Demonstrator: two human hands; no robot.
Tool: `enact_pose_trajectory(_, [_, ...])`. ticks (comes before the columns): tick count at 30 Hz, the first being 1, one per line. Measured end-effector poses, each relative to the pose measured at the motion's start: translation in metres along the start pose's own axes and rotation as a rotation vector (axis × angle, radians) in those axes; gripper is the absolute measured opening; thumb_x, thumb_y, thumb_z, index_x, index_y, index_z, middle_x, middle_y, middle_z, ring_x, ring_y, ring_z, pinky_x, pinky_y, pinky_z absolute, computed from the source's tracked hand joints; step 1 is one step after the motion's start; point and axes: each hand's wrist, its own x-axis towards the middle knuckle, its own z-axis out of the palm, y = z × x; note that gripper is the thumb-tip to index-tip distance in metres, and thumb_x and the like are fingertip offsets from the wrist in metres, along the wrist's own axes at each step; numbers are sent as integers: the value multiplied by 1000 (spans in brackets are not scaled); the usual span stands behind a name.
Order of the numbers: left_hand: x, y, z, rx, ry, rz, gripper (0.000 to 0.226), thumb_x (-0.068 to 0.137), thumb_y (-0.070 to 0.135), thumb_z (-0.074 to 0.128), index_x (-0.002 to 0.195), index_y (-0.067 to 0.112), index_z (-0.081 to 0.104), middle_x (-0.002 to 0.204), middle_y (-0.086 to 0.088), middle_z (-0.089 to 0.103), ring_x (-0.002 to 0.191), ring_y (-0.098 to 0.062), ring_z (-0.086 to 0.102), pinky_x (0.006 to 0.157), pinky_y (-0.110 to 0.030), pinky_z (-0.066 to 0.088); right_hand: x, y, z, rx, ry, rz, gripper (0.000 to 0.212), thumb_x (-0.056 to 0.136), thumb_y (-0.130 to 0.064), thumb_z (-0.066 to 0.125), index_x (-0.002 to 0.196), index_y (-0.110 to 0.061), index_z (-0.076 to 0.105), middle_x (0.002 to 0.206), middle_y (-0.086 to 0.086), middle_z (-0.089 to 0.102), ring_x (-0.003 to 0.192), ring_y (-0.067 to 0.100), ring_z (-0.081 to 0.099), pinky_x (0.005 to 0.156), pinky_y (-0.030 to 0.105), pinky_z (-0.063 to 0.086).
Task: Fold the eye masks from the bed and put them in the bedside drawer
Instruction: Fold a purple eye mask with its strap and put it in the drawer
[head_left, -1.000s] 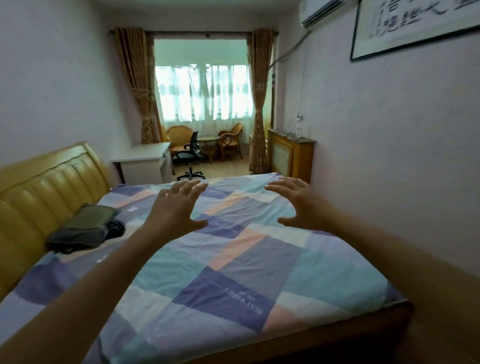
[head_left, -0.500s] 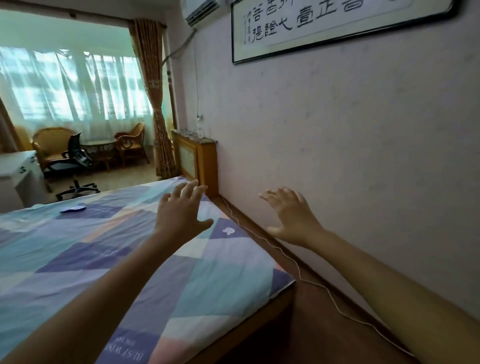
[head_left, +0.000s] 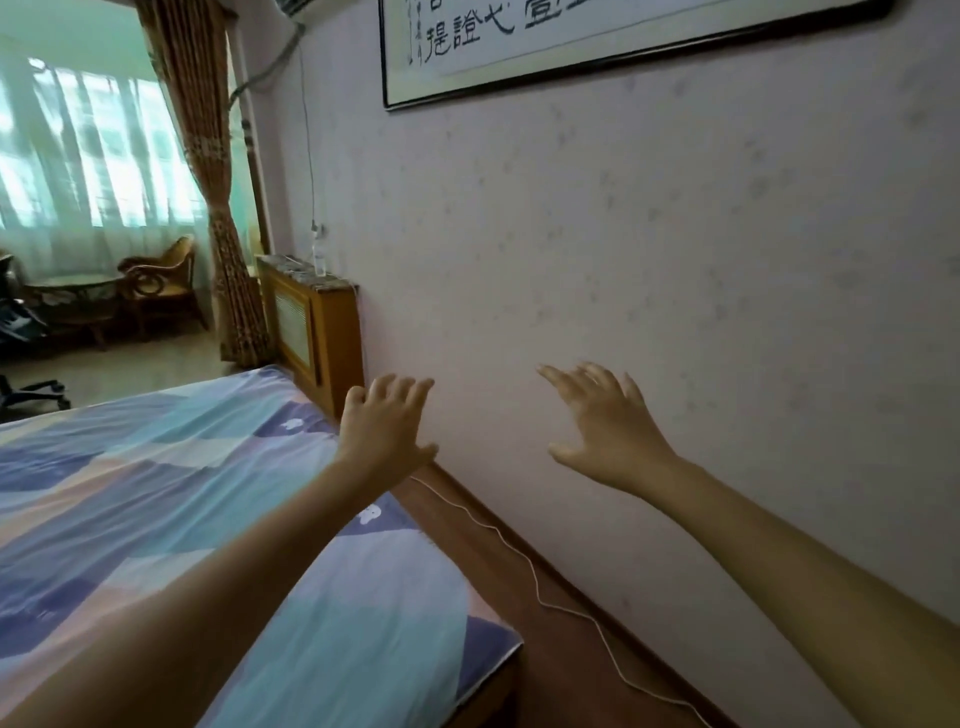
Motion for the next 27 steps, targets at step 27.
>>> enact_pose_trajectory(27, [408, 31, 194, 183, 14, -356, 78, 83, 56, 57, 146, 26, 23, 149, 1, 38, 137, -22, 33, 104, -41, 36, 465, 276, 191, 184, 2, -460, 73, 82, -38, 60, 146, -30, 25, 148, -4, 36, 140, 20, 26, 116, 48, 19])
